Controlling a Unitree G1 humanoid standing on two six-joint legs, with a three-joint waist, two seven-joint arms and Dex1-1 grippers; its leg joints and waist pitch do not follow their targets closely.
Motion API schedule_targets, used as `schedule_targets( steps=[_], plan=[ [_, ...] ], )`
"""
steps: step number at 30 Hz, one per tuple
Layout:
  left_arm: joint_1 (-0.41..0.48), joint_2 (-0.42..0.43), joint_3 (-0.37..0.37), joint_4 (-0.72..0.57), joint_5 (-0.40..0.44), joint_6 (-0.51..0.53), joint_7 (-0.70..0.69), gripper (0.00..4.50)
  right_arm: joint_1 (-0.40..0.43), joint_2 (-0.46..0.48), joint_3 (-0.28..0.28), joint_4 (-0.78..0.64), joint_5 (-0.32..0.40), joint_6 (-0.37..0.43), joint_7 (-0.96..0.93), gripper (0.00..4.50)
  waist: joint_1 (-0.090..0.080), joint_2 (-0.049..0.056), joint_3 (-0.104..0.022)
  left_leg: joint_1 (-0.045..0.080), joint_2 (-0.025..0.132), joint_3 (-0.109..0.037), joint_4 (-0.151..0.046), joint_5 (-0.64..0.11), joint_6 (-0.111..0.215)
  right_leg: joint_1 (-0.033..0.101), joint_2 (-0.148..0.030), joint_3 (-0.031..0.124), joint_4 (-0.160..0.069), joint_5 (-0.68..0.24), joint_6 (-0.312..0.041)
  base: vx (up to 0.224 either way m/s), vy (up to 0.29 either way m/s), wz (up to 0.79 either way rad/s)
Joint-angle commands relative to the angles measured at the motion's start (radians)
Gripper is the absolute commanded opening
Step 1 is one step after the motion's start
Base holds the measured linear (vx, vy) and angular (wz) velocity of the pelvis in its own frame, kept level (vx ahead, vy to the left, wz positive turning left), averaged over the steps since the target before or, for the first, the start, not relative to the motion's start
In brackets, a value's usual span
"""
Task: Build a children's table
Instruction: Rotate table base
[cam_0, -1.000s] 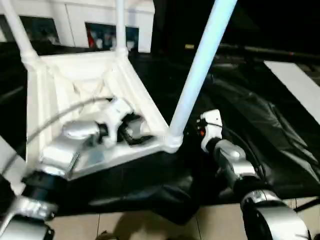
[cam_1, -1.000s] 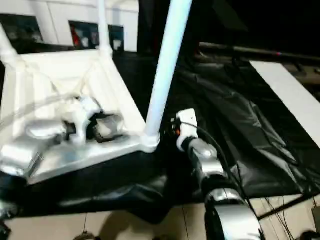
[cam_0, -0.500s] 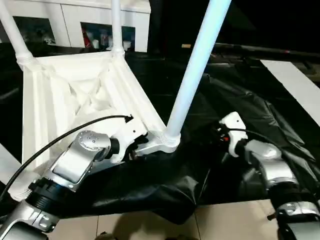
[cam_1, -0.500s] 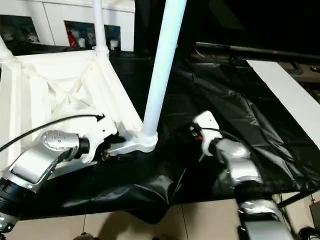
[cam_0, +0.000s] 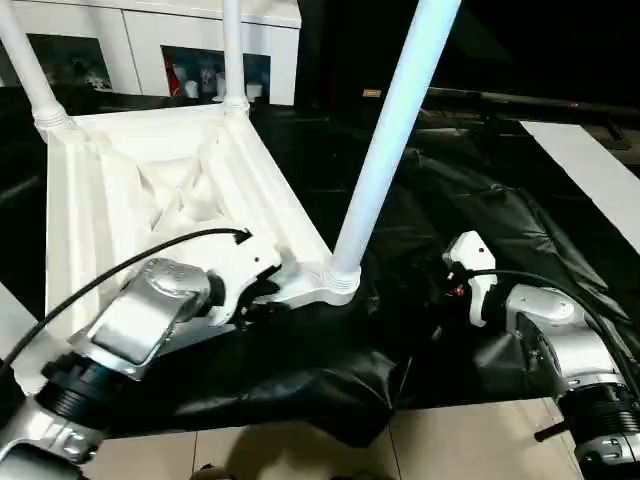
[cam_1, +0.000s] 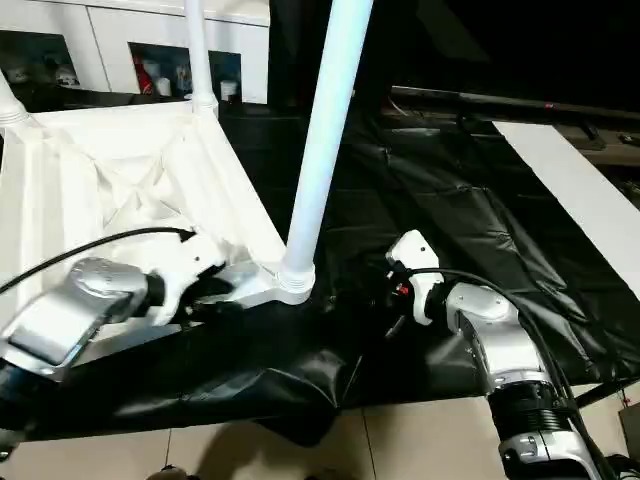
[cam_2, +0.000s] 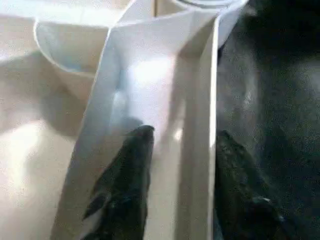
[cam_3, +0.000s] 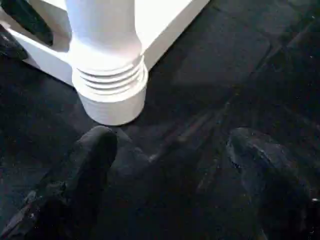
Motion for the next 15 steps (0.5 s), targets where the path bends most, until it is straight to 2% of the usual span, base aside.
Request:
schedule_targets(
  steps=[1,7,8,9,10,11,12,14,15],
  plan=[
    [0.010,0.004,-0.015,-0.006,0.017,0.003,0.004,1.55,0.008,-0.012,0.009,-0.039,0.009,0.019,0.000,3.99,0.002,0.014,-0.068,0.007,0.004,0.004,-0.062,-0.197,0.007,0.052,-0.056,0.040,-0.091,-0.251,-0.155,0.000,0.000,0.00],
    [0.010,0.001,-0.038,0.040,0.041,-0.057,0.000,1.10,0.009,-0.009,0.014,-0.058,0.011,0.029,-0.009,3.99,0.003,0.012,-0.065,0.007,0.002,0.002,-0.064,-0.226,0.000,0.049,-0.057,0.040,-0.099,-0.311,-0.133,0.000,0.000,0.00],
    [0.005,-0.002,-0.047,0.066,0.051,-0.115,-0.005,1.05,0.008,-0.008,0.012,-0.058,0.011,0.025,-0.013,3.99,0.004,0.011,-0.064,0.008,0.003,0.001,-0.065,-0.230,0.001,0.049,-0.058,0.039,-0.101,-0.320,-0.129,0.000,0.000,0.00],
    [-0.003,-0.006,-0.065,0.115,0.066,-0.244,-0.033,0.98,0.005,-0.003,0.008,-0.056,0.014,0.020,-0.017,3.99,0.004,0.011,-0.063,0.008,0.002,0.001,-0.065,-0.236,0.001,0.047,-0.057,0.039,-0.103,-0.334,-0.125,0.000,0.000,0.00],
    [-0.005,-0.005,-0.078,0.141,0.068,-0.329,-0.067,0.88,0.004,0.000,0.005,-0.057,0.016,0.021,-0.016,3.99,0.006,0.010,-0.061,0.010,0.000,0.000,-0.066,-0.258,0.003,0.046,-0.059,0.039,-0.112,-0.380,-0.105,0.000,0.000,0.00],
    [-0.008,-0.011,-0.077,0.160,0.069,-0.351,-0.065,0.88,0.003,0.002,0.004,-0.057,0.016,0.021,-0.016,3.99,0.006,0.015,-0.064,0.014,0.003,-0.001,-0.065,-0.267,-0.003,0.043,-0.061,0.041,-0.109,-0.380,-0.103,0.000,0.000,0.00],
    [-0.014,-0.015,-0.079,0.183,0.076,-0.388,-0.064,0.70,0.003,0.002,0.004,-0.058,0.016,0.020,-0.015,3.99,0.006,0.014,-0.064,0.013,0.003,-0.001,-0.066,-0.268,-0.004,0.043,-0.060,0.040,-0.109,-0.377,-0.104,0.000,0.000,0.00],
    [-0.025,-0.016,-0.085,0.214,0.090,-0.440,-0.063,0.64,0.005,0.002,0.005,-0.064,0.018,0.023,-0.016,3.99,0.008,0.015,-0.064,0.016,0.005,-0.002,-0.067,-0.280,-0.009,0.041,-0.060,0.039,-0.108,-0.372,-0.109,0.000,0.000,0.00],
    [-0.031,-0.015,-0.086,0.224,0.091,-0.460,-0.070,0.55,0.006,0.001,0.005,-0.066,0.019,0.025,-0.017,3.99,0.008,0.019,-0.063,0.018,0.005,-0.002,-0.068,-0.293,-0.012,0.040,-0.059,0.040,-0.107,-0.370,-0.113,0.000,0.000,0.00]
  ],
)
